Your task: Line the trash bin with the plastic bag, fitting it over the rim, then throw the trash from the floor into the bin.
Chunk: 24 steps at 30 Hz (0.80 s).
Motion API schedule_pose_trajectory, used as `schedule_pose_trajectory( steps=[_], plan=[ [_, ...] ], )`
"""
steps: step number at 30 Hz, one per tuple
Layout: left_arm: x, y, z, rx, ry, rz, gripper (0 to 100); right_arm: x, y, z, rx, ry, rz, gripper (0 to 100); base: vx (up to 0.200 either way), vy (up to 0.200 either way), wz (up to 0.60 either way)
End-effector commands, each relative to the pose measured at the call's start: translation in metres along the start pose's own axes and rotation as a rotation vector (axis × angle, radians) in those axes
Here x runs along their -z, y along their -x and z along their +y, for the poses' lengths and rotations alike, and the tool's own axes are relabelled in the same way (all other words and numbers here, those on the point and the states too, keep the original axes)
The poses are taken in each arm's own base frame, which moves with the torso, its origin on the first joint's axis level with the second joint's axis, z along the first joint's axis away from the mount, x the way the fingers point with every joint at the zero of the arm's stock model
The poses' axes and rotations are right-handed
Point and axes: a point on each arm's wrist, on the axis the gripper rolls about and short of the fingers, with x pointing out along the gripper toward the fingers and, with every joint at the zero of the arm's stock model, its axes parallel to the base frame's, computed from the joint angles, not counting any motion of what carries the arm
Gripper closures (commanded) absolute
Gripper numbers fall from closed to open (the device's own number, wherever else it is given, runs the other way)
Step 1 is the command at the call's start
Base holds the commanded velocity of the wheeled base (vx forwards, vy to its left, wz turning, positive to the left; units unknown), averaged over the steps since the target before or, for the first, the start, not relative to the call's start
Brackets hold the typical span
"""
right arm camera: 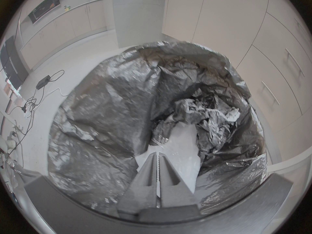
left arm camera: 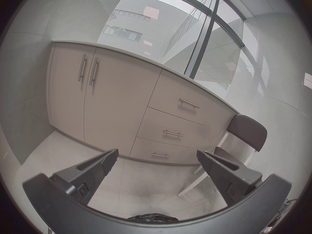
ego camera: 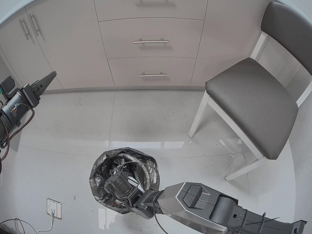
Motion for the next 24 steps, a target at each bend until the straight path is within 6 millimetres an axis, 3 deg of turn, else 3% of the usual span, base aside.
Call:
schedule_pose_trajectory(
  steps=[1, 7, 12, 19, 24],
  plan=[
    [0.0, 0.0, 0.0, -0.001, 0.001, 0.0, 0, 0.005, -0.003, -0.001, 0.002, 0.001, 0.013, 100, 0.0, 0.0, 0.0],
    [-0.001, 0.0, 0.0, 0.0, 0.0, -0.003, 0, 0.017, -0.011, -0.002, 0.003, 0.001, 0.042, 100, 0.0, 0.0, 0.0],
    [-0.002, 0.0, -0.001, 0.006, -0.007, -0.02, 0, 0.016, -0.01, -0.002, 0.004, 0.0, 0.04, 100, 0.0, 0.0, 0.0],
    [-0.001, 0.001, -0.001, 0.007, -0.008, -0.023, 0, -0.006, 0.004, -0.003, 0.012, -0.004, -0.008, 100, 0.0, 0.0, 0.0],
    [0.0, 0.002, -0.001, 0.007, -0.007, -0.022, 0, -0.041, 0.03, -0.011, 0.035, -0.021, -0.084, 100, 0.0, 0.0, 0.0]
  ],
)
